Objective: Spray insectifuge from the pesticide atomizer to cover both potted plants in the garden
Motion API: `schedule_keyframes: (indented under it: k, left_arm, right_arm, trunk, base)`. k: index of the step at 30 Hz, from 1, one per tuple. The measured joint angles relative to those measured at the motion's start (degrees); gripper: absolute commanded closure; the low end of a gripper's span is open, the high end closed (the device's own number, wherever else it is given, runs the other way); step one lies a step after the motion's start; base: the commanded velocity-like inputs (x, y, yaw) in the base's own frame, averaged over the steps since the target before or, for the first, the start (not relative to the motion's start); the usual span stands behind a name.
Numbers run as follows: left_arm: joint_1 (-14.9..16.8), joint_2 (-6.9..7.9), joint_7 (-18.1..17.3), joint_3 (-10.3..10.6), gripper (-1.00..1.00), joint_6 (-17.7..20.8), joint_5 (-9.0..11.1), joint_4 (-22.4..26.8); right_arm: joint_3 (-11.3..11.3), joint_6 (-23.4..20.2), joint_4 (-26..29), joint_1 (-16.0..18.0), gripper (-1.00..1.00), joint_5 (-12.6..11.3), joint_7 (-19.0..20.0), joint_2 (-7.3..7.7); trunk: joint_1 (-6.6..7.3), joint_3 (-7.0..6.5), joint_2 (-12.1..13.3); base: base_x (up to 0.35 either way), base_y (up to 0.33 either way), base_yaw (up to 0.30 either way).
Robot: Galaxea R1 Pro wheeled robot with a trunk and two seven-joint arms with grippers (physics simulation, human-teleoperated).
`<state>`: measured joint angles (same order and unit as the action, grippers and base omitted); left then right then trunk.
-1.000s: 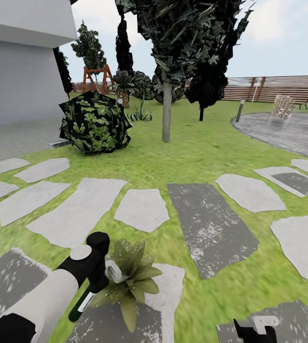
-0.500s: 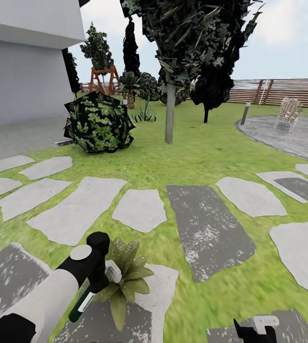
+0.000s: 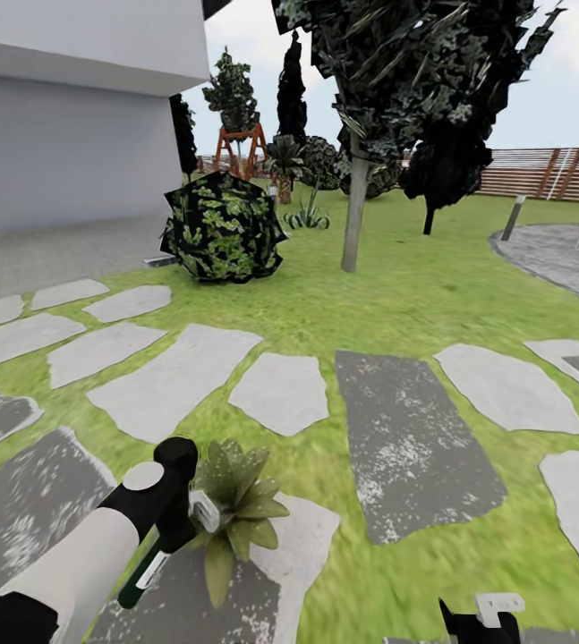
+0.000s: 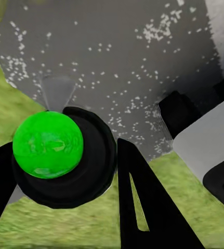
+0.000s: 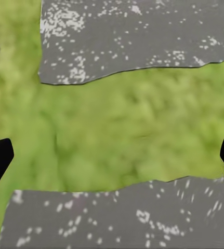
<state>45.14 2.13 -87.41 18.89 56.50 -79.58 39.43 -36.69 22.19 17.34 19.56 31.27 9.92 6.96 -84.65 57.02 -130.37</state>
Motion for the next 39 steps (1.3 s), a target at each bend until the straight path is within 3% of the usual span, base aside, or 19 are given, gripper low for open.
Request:
schedule_keyframes:
  k: [8, 13, 16, 19, 22, 25, 27, 28, 30, 31, 32, 34, 35, 37, 39]
  left_arm:
    - [-1.6, 1.04, 0.2, -0.4, 1.00, 0.0, 0.6, 0.0]
    - [-2.0, 1.16, 1.6, -3.2, 1.00, 0.1, 0.6, 0.0]
    - [-3.5, 0.85, 6.2, -7.4, 1.00, 0.0, 0.7, 0.0]
    - [-5.0, 0.24, 8.4, -9.7, 1.00, 0.0, 1.4, 0.0]
    - [-6.4, -0.78, 10.6, -10.3, 1.00, 0.1, 3.3, 0.0]
    - [-7.6, -1.23, 16.4, -10.5, 1.00, 0.1, 4.8, 0.0]
    - [-8.3, -1.32, 19.2, -10.5, 1.00, 0.2, 7.6, 0.0]
    - [-8.7, -1.36, 21.4, -10.5, 1.00, 0.2, 10.5, 0.0]
    - [-8.9, -1.48, 25.4, -10.5, 1.00, 0.1, 14.3, -0.6]
    - [-9.0, -1.80, 29.3, -10.4, 1.00, -0.1, 16.9, -1.6]
    - [-9.0, -2.64, 35.8, -10.3, 1.00, -0.4, 20.5, -3.6]
    - [-9.0, -3.54, 42.2, -10.3, 1.00, -1.5, 23.8, -5.0]
    - [-9.0, -4.11, 48.7, -10.3, 1.00, -4.2, 28.5, -6.3]
    - [-9.1, -4.28, 54.6, -10.3, 1.00, -5.9, 31.2, -7.7]
    - [-9.5, -4.22, 55.5, -10.3, 1.00, -7.9, 33.1, -7.9]
  right_arm:
    - [0.0, 0.0, 0.0, 0.0, -1.00, 0.0, 0.0, 0.00]
    - [0.0, 0.0, 0.0, 0.0, -1.00, 0.0, 0.0, 0.00]
    - [0.0, 0.0, 0.0, 0.0, -1.00, 0.0, 0.0, 0.00]
    - [0.0, 0.0, 0.0, 0.0, -1.00, 0.0, 0.0, 0.00]
    - [0.0, 0.0, 0.0, 0.0, -1.00, 0.0, 0.0, 0.00]
    - [0.0, 0.0, 0.0, 0.0, -1.00, 0.0, 0.0, 0.00]
    - [0.0, 0.0, 0.0, 0.0, -1.00, 0.0, 0.0, 0.00]
    - [0.0, 0.0, 0.0, 0.0, -1.00, 0.0, 0.0, 0.00]
    - [0.0, 0.0, 0.0, 0.0, -1.00, 0.0, 0.0, 0.00]
    - [0.0, 0.0, 0.0, 0.0, -1.00, 0.0, 0.0, 0.00]
    - [0.0, 0.0, 0.0, 0.0, -1.00, 0.0, 0.0, 0.00]
    - [0.0, 0.0, 0.0, 0.0, -1.00, 0.0, 0.0, 0.00]
    - [0.0, 0.0, 0.0, 0.0, -1.00, 0.0, 0.0, 0.00]
    - [0.0, 0.0, 0.0, 0.0, -1.00, 0.0, -0.1, 0.00]
    - [-0.1, 0.1, 0.0, 0.0, -1.00, 0.0, -0.1, 0.07]
  trunk:
    - [0.00, 0.00, 0.0]
    - [0.00, 0.00, 0.0]
    - [0.00, 0.00, 0.0]
    - [0.00, 0.00, 0.0]
    - [0.00, 0.00, 0.0]
    - [0.00, 0.00, 0.0]
    - [0.00, 0.00, 0.0]
    - [0.00, 0.00, 0.0]
    - [0.00, 0.00, 0.0]
    - [0.00, 0.00, 0.0]
    - [0.00, 0.00, 0.0]
    - [0.00, 0.00, 0.0]
    - [0.00, 0.00, 0.0]
    - [0.00, 0.00, 0.0]
    - [0.00, 0.00, 0.0]
  base:
    - [0.000, -0.123, 0.278]
    - [0.000, -0.008, 0.278]
    - [0.000, -0.001, 0.273]
    - [0.000, 0.000, 0.241]
    - [0.000, 0.000, 0.079]
    - [0.000, 0.000, 0.017]
    - [0.000, 0.000, 0.005]
    - [0.000, 0.000, 0.002]
    - [0.000, 0.000, 0.001]
    - [0.000, 0.000, 0.036]
    - [0.000, 0.000, 0.090]
    - [0.000, 0.000, 0.197]
    - [0.000, 0.000, 0.262]
    - [0.000, 0.000, 0.103]
    - [0.031, -0.054, 0.014]
